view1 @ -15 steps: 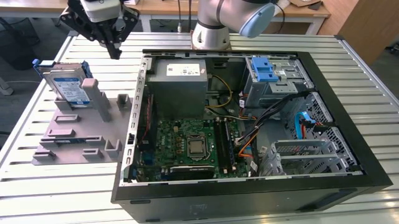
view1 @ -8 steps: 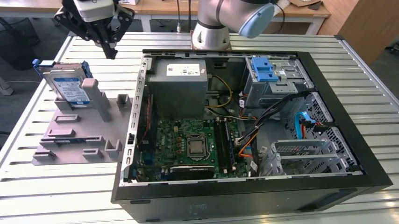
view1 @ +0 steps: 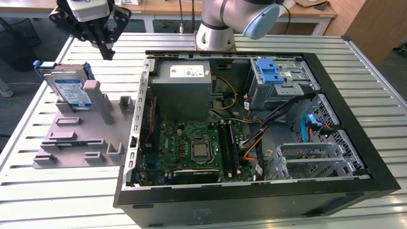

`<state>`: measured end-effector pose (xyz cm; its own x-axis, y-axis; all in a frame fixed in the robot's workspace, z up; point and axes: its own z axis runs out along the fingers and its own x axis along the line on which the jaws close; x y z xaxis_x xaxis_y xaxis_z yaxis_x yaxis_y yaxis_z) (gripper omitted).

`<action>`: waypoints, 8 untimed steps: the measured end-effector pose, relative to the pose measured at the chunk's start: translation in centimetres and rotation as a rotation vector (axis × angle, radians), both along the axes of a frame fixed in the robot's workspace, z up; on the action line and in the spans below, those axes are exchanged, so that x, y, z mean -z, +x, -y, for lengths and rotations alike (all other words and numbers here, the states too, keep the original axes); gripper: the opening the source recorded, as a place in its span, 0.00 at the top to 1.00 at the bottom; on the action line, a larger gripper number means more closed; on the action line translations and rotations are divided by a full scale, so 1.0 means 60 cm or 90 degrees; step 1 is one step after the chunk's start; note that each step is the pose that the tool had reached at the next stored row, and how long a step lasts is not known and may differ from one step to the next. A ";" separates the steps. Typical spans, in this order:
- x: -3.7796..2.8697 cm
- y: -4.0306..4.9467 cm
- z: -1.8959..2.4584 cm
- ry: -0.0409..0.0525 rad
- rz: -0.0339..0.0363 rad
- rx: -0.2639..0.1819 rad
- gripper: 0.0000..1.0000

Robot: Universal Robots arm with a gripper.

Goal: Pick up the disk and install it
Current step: 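Reach for the disk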

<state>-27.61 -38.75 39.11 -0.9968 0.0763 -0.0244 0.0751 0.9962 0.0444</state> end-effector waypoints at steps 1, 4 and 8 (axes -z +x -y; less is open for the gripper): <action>0.000 -0.002 -0.0001 0.0000 0.0000 0.000 0.89; 0.000 -0.005 -0.0003 0.0000 0.0000 0.000 0.89; 0.000 -0.006 -0.0003 0.0000 0.0000 0.000 0.89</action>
